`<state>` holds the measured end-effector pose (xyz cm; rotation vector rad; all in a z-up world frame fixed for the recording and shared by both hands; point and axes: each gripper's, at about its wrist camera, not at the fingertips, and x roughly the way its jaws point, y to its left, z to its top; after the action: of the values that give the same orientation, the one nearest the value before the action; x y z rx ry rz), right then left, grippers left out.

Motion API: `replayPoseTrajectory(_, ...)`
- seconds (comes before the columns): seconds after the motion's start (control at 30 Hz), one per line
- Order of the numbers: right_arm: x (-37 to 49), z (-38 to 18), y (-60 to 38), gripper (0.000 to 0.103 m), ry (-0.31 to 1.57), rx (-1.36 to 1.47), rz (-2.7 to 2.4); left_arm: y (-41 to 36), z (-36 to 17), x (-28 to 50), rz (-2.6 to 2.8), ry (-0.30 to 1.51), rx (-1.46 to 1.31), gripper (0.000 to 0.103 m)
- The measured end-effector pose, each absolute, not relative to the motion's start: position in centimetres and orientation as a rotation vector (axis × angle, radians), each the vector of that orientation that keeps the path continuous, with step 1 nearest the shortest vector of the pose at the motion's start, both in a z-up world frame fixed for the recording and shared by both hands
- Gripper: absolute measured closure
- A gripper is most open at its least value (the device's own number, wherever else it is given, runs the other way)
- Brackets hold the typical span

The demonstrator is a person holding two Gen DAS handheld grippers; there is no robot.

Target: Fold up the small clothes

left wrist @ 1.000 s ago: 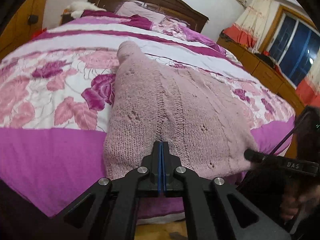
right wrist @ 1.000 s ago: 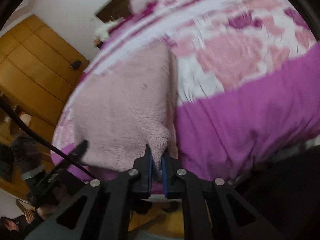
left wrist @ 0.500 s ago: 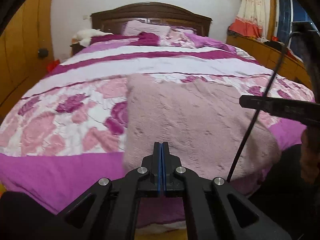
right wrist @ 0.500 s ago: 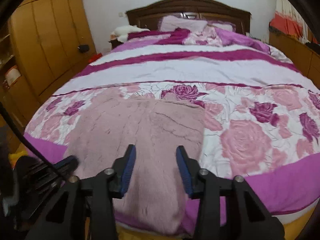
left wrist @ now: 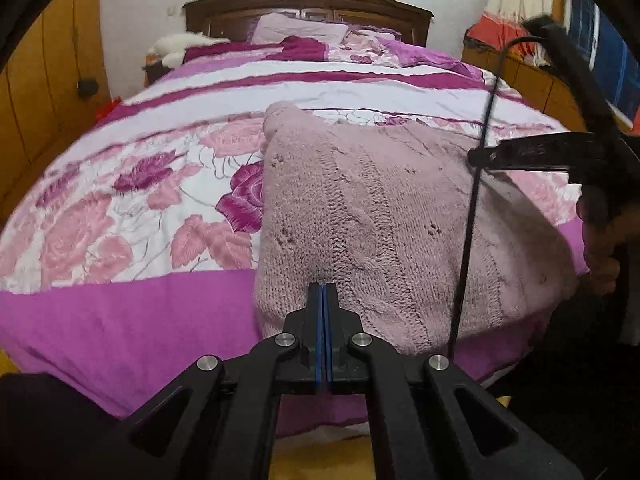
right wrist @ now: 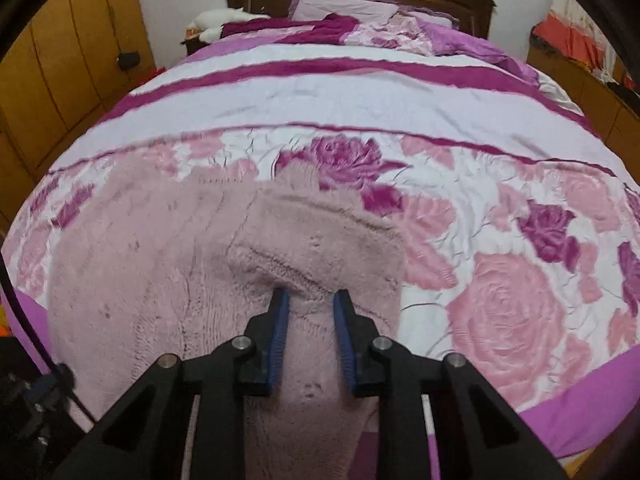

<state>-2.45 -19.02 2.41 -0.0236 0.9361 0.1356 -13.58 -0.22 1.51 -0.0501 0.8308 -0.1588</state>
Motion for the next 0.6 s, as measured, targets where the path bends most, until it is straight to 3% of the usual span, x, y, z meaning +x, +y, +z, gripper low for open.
replayPoseTrajectory(0.1, -2.9, 3.0, -20.6, 0.078, 0.907, 0.025, 0.105, 1.7, 2.7, -13.8, -0.228, 0.826, -0.183, 0.103)
replayPoseTrajectory(0.2, -2.8, 2.0, -23.2, 0.054, 0.932, 0.13, 0.085, 4.9, 5.5, -13.9, -0.309, 0.746, -0.304, 0.103)
replayPoseTrajectory(0.23, -3.1, 1.7, -24.2, 0.037, 0.924, 0.209, 0.129, 5.8, 6.2, -13.5, -0.345, 0.739, -0.339, 0.097)
replayPoseTrajectory(0.27, -3.6, 1.3, -25.6, 0.02, 0.911, 0.318, 0.193, 7.2, 6.7, -12.5, -0.399, 0.746, -0.402, 0.072)
replayPoseTrajectory(0.3, -3.7, 1.1, -26.5, 0.015, 0.904, 0.379, 0.216, 8.0, 6.9, -11.7, -0.427, 0.752, -0.447, 0.06)
replayPoseTrajectory(0.33, -3.7, 0.8, -27.0, 0.012, 0.905, 0.41, 0.22, 9.0, 6.9, -10.5, -0.449, 0.768, -0.497, 0.051)
replayPoseTrajectory(0.6, 0.6, -2.7, -28.2, 0.01, 1.028, 0.582, 0.38, 9.1, 0.5, -0.1, -0.501, 1.049, -0.696, 0.051)
